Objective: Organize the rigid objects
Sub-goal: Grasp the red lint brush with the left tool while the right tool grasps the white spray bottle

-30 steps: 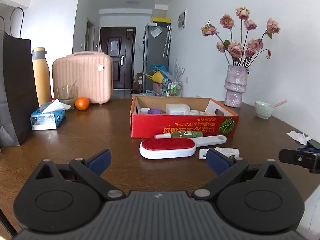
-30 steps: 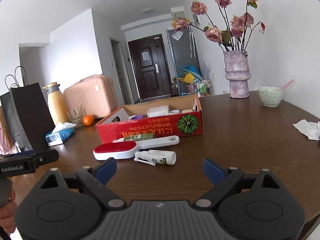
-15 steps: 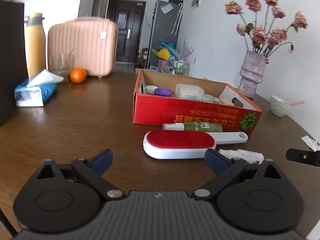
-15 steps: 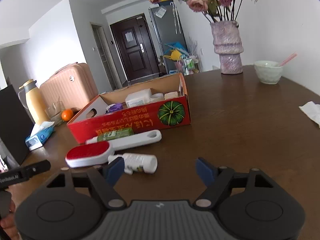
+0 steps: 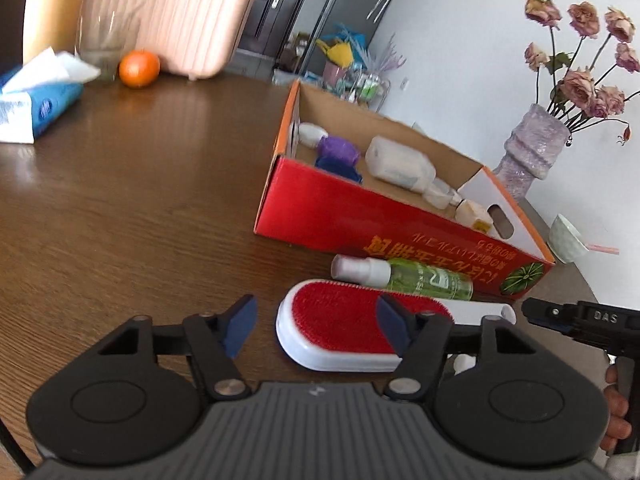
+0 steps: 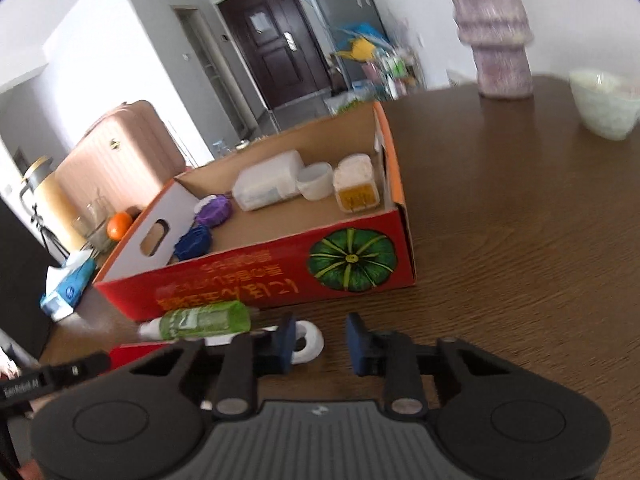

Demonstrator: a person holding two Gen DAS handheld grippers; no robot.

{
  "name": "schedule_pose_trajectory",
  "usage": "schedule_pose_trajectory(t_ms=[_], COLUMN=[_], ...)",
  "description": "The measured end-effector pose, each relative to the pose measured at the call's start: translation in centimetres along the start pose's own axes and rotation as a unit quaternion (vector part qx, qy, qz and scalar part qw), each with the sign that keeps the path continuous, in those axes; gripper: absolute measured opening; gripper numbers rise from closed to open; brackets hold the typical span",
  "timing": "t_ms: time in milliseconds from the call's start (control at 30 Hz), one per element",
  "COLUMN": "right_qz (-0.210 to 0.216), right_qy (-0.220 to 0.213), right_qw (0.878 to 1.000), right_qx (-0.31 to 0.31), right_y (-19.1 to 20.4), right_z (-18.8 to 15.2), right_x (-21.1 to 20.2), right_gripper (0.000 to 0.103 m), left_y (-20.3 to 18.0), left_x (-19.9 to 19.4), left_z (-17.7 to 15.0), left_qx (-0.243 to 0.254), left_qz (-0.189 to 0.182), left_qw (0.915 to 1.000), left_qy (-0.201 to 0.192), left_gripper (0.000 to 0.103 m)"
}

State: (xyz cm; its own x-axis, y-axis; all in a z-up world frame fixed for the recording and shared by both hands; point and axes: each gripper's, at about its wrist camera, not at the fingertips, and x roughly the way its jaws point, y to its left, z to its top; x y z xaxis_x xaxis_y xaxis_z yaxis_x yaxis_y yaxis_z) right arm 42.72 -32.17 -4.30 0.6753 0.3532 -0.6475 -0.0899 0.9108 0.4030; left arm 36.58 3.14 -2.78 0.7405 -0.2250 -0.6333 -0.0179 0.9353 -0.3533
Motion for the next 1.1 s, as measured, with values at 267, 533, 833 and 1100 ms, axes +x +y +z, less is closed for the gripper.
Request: schedule_pose_trajectory(t_ms=[267, 533, 833, 1100], right_qz=[0.020, 0.013, -0.012, 0.002], right_qy=[0.022, 0.004, -0.119, -0.157], right_qw=[0.999, 0.999, 0.993, 0.988], right_qx=[0.017, 0.031, -0.014, -0.003], right_y=[-0.4, 0.1, 2.9, 2.8], right_z=[-0.7, -1.9, -6.1, -11.1], right_x=[1.9, -0.2, -10.5, -17.4], right_gripper=[0.016, 0.013, 0.013, 0.013], left_y=[1.0, -0.5, -2.9, -4.3], left_x=[0.8, -1.5, -8.8, -14.2], left_z=[-0.4, -1.1, -3.4, -6.6], left_qx=[-0.040, -0.007, 0.057, 0.083], left_qz=[-0.036, -0.031, -0.084, -0.094], left_qw=[0.9985, 0.9992, 0.9888, 0.9829], left_qy=[0.008, -0.025, -0.110, -0.135], left_gripper=[0.055, 0.053, 0.053, 0.053])
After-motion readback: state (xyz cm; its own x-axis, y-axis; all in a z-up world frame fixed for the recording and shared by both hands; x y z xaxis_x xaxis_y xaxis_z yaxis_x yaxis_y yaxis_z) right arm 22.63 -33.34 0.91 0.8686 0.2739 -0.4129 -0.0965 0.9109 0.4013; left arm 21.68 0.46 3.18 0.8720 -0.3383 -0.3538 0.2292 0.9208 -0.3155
